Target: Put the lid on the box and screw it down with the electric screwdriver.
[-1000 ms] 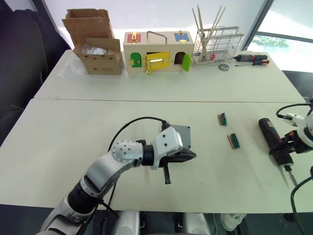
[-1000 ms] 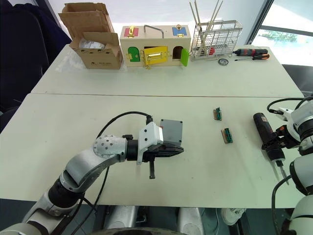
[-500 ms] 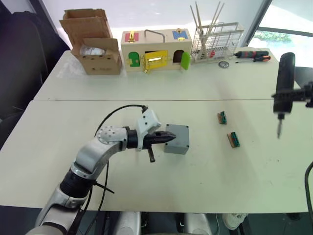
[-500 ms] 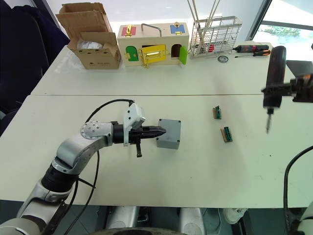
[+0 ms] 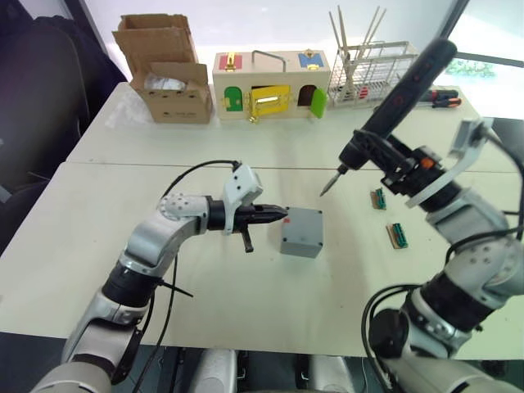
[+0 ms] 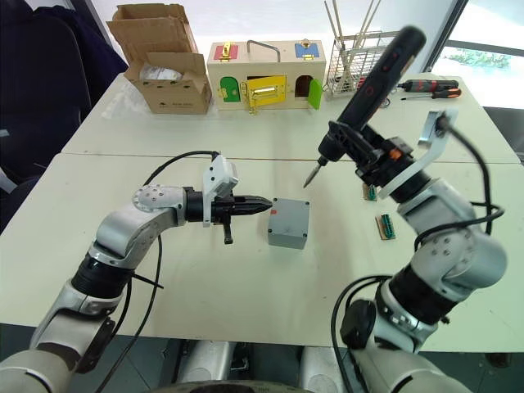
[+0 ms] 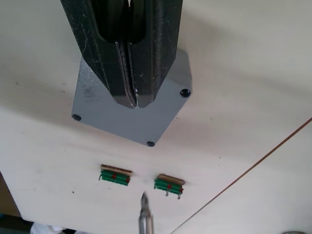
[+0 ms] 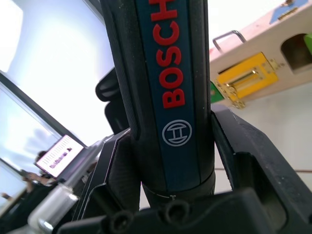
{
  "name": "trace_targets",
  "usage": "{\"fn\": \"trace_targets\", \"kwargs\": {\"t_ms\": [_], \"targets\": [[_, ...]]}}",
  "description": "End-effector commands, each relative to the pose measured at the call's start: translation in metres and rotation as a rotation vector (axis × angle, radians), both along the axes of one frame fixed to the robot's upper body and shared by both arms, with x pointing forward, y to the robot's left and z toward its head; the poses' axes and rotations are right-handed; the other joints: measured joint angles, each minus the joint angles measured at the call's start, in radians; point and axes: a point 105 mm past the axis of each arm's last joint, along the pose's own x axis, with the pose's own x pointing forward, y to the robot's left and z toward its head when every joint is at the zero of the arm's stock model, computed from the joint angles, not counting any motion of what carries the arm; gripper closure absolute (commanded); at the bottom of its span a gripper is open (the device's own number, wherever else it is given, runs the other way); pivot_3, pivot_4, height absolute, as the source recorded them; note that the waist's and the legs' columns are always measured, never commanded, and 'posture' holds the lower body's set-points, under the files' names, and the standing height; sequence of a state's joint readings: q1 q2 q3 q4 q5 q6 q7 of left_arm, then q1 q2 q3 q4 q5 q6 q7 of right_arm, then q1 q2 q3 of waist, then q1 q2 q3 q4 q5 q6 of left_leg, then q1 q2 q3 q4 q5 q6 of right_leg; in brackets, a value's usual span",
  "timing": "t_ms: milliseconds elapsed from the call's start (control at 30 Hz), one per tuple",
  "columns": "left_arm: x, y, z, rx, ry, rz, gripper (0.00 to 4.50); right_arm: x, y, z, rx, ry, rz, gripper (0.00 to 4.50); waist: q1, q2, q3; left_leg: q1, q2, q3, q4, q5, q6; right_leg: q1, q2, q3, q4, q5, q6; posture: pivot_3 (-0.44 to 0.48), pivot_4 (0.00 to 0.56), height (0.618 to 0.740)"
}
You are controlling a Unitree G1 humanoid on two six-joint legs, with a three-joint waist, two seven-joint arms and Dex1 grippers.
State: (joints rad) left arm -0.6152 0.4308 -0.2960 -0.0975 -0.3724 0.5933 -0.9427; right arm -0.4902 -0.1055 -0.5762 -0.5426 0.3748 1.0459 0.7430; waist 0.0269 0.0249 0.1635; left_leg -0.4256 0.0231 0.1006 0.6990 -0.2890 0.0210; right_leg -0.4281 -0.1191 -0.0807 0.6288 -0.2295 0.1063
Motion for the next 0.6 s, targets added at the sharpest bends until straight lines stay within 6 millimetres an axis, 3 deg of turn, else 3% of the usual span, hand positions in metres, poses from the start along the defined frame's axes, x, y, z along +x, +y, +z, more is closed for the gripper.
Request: {"fn": "trace_targets", "kwargs": {"t_ms": [33,100,267,600], "targets": [[0.000,-0.007,0.005,0.007,-0.045,-0.033,4.50,-0.006,0.006,0.016,-0.064,-0.140,-0.014,2.59,-0.013,0.000,0.000,0.000,0.000,0.000,0.000,0.000,0.000,0.000,0.000,0.000,0.000,0.000,0.000,0.000,0.150,0.728],[0.000,-0.008,0.003,0.014,-0.045,-0.044,4.50,-0.004,0.005,0.013,-0.074,-0.142,-0.032,2.59,-0.018,0.000,0.000,0.000,0.000,0.000,-0.001,0.000,0.000,-0.001,0.000,0.000,0.000,0.000,0.000,0.000,0.150,0.728],[-0.001,-0.009,-0.026,0.144,-0.057,-0.078,4.50,0.000,0.005,-0.003,-0.117,-0.124,-0.045,2.59,-0.019,-0.001,0.000,0.000,0.000,0.000,-0.001,0.000,0.000,0.000,0.000,0.000,0.000,0.000,0.000,0.000,0.150,0.728],[-0.002,-0.008,-0.026,0.120,-0.050,-0.069,4.50,0.004,0.007,-0.008,-0.110,-0.122,-0.054,2.59,-0.016,-0.001,0.000,0.000,0.001,0.000,0.000,0.000,0.000,0.000,0.000,0.000,0.000,0.000,0.000,0.000,0.150,0.728]]}}
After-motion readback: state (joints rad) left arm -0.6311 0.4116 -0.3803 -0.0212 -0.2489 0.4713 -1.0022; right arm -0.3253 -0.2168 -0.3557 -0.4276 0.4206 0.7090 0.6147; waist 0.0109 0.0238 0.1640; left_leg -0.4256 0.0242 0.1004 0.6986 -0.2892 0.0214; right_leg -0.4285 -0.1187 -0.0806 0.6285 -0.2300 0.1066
